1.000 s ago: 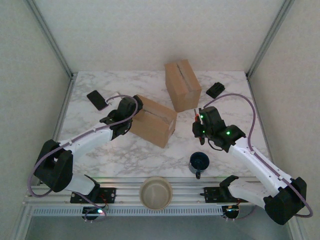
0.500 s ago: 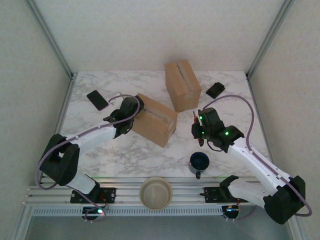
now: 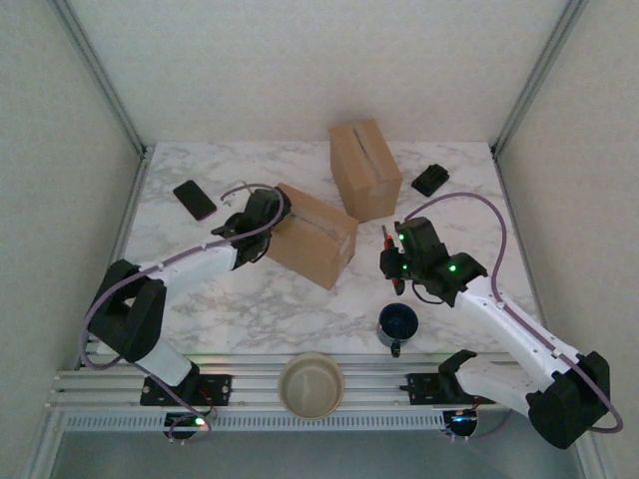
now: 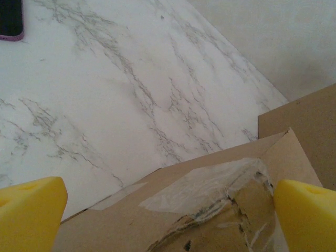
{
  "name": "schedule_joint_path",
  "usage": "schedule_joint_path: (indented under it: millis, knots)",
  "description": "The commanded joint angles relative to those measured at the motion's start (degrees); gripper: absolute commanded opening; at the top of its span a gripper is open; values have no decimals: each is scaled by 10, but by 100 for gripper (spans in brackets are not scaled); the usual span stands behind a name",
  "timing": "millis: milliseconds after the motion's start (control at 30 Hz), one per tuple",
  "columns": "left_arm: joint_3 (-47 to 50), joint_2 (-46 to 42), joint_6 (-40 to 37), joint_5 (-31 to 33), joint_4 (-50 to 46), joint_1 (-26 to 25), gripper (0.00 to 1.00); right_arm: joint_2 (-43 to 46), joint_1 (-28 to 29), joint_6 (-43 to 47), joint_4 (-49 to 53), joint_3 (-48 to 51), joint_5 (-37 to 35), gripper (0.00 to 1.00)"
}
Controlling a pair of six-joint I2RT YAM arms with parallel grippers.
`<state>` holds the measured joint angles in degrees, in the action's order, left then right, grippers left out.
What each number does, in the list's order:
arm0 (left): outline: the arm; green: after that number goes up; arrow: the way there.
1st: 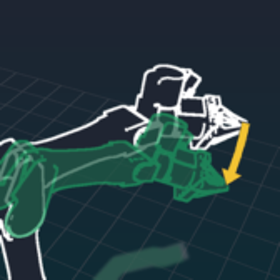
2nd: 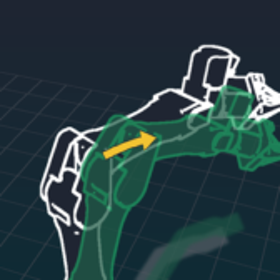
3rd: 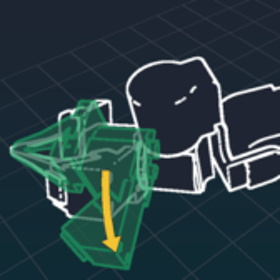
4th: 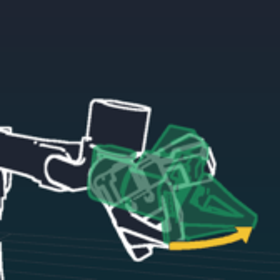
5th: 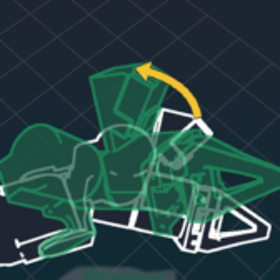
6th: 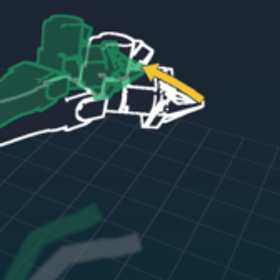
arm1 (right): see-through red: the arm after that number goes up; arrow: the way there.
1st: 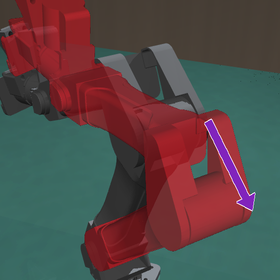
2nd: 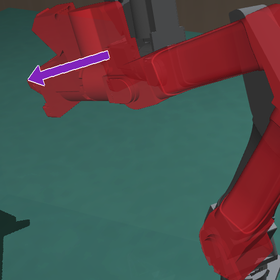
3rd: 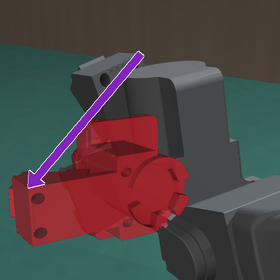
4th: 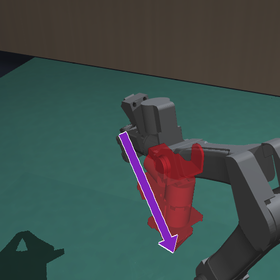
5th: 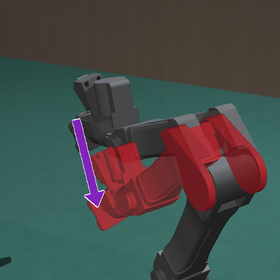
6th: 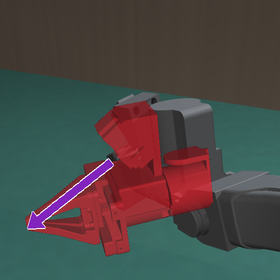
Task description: Unpack the express box
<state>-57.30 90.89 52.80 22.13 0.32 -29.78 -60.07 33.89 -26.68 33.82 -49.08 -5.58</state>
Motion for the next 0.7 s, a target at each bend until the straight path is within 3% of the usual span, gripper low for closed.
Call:
schedule_joint_path:
  millis: [0, 333, 667]
  knots:
    - [-6, 43, 12, -34, -141, 4, 100, 18, -3, -14, -21, 10, 28, 0]
    - [-12, 49, 14, -31, -162, 4, 100, 41, -3, -22, -59, 23, 86, 0]
    - [-1, 39, 16, -33, -153, 4, 100, 77, -4, -109, -137, 55, 209, 0]
